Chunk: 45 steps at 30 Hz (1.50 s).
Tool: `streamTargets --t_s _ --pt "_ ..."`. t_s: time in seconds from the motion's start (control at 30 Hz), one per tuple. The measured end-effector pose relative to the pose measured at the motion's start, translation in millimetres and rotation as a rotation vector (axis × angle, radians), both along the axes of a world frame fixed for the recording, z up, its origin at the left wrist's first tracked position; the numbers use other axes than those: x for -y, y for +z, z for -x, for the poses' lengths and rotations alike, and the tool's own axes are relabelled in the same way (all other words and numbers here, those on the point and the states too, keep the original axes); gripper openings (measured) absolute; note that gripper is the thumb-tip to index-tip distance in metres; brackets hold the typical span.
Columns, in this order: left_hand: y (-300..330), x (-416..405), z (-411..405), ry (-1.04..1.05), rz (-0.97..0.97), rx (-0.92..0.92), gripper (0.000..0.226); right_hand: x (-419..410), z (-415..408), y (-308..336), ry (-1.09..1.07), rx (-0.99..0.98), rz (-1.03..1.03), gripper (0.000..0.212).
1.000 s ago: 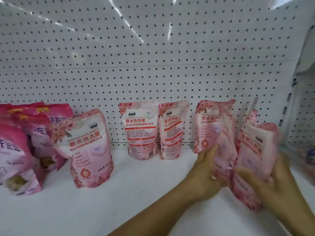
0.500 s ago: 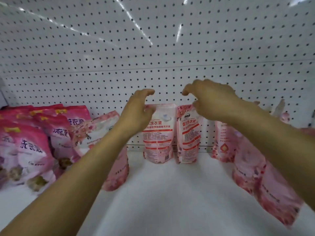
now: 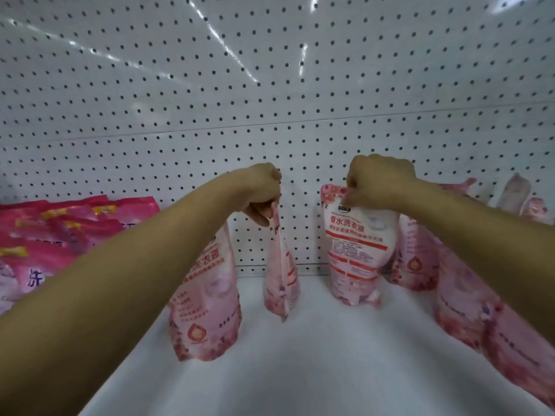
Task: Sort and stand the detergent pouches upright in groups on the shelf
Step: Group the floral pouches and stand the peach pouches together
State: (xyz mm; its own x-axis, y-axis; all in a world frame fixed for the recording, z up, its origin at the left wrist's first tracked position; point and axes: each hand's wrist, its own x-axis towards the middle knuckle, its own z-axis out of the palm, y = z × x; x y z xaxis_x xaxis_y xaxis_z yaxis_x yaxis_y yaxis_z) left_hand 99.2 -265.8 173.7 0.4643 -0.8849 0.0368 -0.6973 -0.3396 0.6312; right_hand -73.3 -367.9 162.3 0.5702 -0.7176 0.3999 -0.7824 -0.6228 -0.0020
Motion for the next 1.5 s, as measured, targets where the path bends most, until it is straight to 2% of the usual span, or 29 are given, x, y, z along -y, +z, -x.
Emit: streamTargets --t_s 0.07,0.2,0.27,0.33,0.4,0.47,0.67,0.9,0.97,1.03,1.1,1.17,1.23,1.3,1.37,1.43,1.5 --pt "7.0 -0.3 0.8 -0.059 -0.067 -0.119 0.032 -1.0 -1.1 1.2 -0.024 0.023 -0.065 0.022" --pt "8.6 3.3 -6.1 -0.248 -0.186 0.044 0.024 5.4 4.7 1.4 0.007 0.063 -0.201 0.02" --pt "4.7 5.9 -10.7 -0.327 -0.201 0.213 0.019 10.6 7.5 0.6 0.084 0.081 -0.274 0.02" --pt "0.6 8.6 -13.3 -0.341 -0.166 0.473 0.009 12.8 10.1 1.1 0.148 0.092 -0.323 0.022" --pt "-1.0 12.7 -14.3 -0.261 -0.155 0.726 0.03 13.0 12.2 1.6 0.177 0.094 -0.317 0.021" --pt "0.4 15.7 -16.1 -0.172 -0.161 0.826 0.031 12.0 13.6 1.3 0.193 0.097 -0.308 0.022" --pt "-6.8 26.5 -28.5 -0.01 -0.086 0.79 0.038 13.1 14.1 0.5 0.186 0.111 -0.295 0.018" --pt "-17.4 37.4 -33.7 0.03 -0.034 0.783 0.026 15.2 7.8 0.9 0.147 0.092 -0.239 0.034" --pt "-18.9 37.7 -34.6 0.036 -0.029 0.785 0.025 17.3 4.6 1.7 0.121 0.087 -0.195 0.027" --pt "-18.8 37.1 -34.2 0.05 -0.025 0.806 0.025 20.3 0.5 3.7 0.099 0.156 -0.204 0.011" --pt "-18.8 37.1 -34.8 0.064 -0.02 0.817 0.027 20.0 -4.6 7.2 0.095 0.283 -0.305 0.019" --pt "-19.1 36.2 -36.2 0.066 -0.009 0.797 0.027 18.7 -10.4 9.2 0.099 0.434 -0.491 0.034" --pt "-19.2 33.2 -36.9 0.046 -0.004 0.731 0.025 16.4 -14.5 6.9 0.091 0.601 -0.697 0.041" --pt "-20.5 28.8 -36.6 0.011 -0.007 0.664 0.029 15.1 -17.7 0.9 0.062 0.699 -0.817 0.044" --pt "-22.4 23.3 -35.3 -0.024 -0.014 0.634 0.039 13.4 -21.6 -3.9 0.055 0.78 -0.885 0.041" --pt "-23.6 17.3 -33.1 -0.045 -0.016 0.61 0.047 9.5 -26.0 -5.4 0.045 0.845 -0.946 0.025" --pt "-24.7 11.5 -31.4 -0.058 -0.019 0.585 0.053 7.8 -30.7 -6.0 0.037 0.889 -0.987 0.019"
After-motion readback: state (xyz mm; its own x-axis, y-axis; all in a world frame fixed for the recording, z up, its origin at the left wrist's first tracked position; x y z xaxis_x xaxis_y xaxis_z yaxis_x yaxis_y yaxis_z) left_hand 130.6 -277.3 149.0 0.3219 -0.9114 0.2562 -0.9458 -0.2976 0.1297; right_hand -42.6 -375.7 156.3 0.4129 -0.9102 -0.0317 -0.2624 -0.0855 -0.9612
